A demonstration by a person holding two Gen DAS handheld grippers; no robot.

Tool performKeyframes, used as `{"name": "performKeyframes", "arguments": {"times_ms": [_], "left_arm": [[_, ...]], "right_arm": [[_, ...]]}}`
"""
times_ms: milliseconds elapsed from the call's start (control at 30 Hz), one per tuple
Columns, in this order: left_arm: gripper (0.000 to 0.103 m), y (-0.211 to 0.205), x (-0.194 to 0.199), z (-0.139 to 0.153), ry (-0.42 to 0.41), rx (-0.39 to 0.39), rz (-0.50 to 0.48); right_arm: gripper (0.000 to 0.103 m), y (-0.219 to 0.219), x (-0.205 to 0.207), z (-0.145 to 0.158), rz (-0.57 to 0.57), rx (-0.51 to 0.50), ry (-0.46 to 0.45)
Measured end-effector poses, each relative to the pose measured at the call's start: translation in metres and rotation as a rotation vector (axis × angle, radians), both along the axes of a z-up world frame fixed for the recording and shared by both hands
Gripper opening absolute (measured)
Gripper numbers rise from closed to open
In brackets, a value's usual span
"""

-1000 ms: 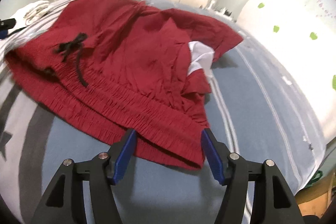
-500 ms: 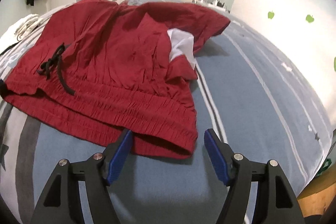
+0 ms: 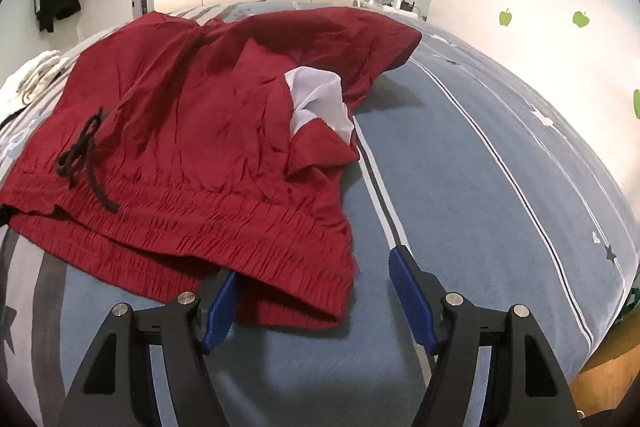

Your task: Fold clothes

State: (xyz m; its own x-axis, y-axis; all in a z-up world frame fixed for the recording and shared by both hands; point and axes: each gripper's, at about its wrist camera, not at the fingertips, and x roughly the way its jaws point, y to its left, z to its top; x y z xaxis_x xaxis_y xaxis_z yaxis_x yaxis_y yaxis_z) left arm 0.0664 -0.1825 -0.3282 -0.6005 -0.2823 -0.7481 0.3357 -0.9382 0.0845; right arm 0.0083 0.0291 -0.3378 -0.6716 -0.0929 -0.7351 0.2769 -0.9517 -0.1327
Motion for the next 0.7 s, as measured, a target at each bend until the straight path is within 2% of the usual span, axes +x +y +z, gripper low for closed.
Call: {"name": "performKeyframes", "arguments": {"times_ms": [233, 300, 400, 467, 600, 700], "left_arm": [[0.045, -0.001, -0.019, 0.006, 0.051, -0.041, 0.034], [0.045, -0.002, -0.029, 0.004, 0.043, -0.024, 0.042], [0.045, -0.004, -0.039, -0.001, 0.047, -0.053, 0.058], [0.045, -0.009, -0.041, -0.002, 0.053, -0.054, 0.091], [0.044, -0.031, -0.030, 0.009, 0.133, -0.030, 0.184], [0.044, -0.039, -0.029, 0.009, 0.124, -0.029, 0.201]], "right_arm": [[0.068, -0.002, -0.010, -0.004, -0.029, -0.014, 0.010], [0.068, -0.002, -0.012, -0.007, -0.037, -0.023, 0.005], [0.069, 0.000, -0.017, -0.015, -0.044, -0.030, -0.005], [0.070, 0.004, -0.017, -0.014, -0.047, -0.045, 0.010], [0.069, 0.021, -0.018, -0.005, -0.121, -0.049, 0.085], [0.069, 0.032, -0.029, -0.008, -0.140, -0.080, 0.047]]}}
